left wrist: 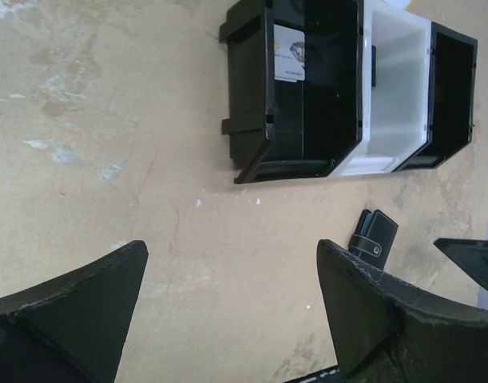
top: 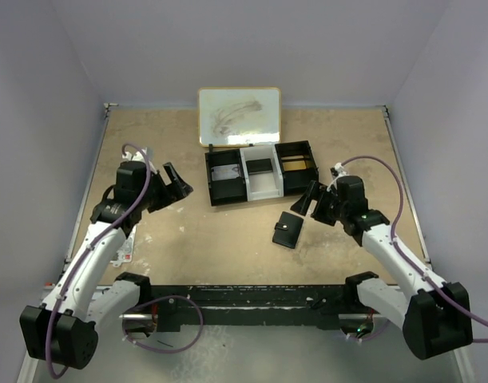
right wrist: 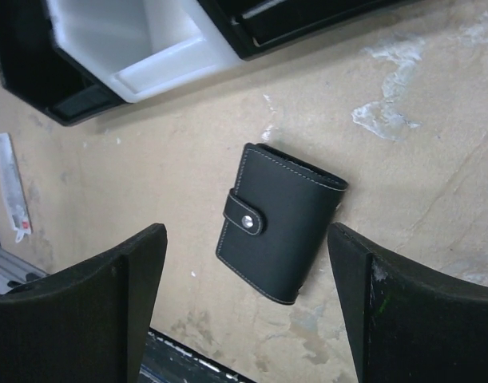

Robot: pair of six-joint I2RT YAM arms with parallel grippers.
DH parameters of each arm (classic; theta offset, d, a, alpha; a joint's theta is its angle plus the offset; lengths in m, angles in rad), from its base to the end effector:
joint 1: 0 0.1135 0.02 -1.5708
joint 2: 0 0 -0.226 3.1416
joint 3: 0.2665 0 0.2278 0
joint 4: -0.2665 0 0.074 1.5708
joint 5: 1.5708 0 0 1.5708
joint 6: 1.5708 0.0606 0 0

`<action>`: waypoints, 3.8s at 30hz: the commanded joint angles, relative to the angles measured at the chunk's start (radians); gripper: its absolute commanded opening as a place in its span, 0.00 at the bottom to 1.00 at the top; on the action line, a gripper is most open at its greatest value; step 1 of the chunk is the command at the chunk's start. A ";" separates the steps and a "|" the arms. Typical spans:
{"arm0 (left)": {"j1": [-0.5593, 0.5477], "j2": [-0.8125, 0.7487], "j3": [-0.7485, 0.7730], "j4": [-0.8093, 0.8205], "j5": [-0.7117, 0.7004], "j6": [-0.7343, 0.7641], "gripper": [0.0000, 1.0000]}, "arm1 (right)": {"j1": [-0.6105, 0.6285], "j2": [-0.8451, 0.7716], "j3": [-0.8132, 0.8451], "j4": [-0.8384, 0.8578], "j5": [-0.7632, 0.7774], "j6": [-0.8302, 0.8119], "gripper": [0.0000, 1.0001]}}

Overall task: Take the credit cards out of the card holder
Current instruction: Move the storage box to the center of the board, then open the card holder at the center of the board.

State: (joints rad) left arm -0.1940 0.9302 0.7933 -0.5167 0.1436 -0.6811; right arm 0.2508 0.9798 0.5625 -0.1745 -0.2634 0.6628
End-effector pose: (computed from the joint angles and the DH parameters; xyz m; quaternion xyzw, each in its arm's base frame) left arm 0.2114 -0.0504 0.2427 -0.1848 0.8756 -0.2454 0.3727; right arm 0.2182 0.0722 0.1930 0.1185 0.8691 0.3096 0.3672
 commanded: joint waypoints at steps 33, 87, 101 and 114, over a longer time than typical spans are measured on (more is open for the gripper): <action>-0.154 0.093 -0.104 0.140 0.090 -0.045 0.84 | 0.147 0.754 0.673 0.063 -0.074 -0.173 0.86; -0.674 0.393 0.009 0.299 -0.220 -0.146 0.78 | 0.060 0.257 -0.177 0.334 -0.021 0.117 0.41; -0.765 0.547 0.103 0.331 -0.264 -0.131 0.73 | 0.193 0.333 -0.254 0.582 -0.137 0.198 0.22; -0.944 0.820 0.355 0.106 -0.492 -0.063 0.54 | 0.212 0.330 -0.286 0.623 -0.102 0.257 0.24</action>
State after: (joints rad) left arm -1.0996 1.6779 1.0489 -0.3031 -0.2245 -0.7887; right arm 0.4580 1.3239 0.2947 0.4206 -0.3836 0.8940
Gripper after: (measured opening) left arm 0.572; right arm 0.238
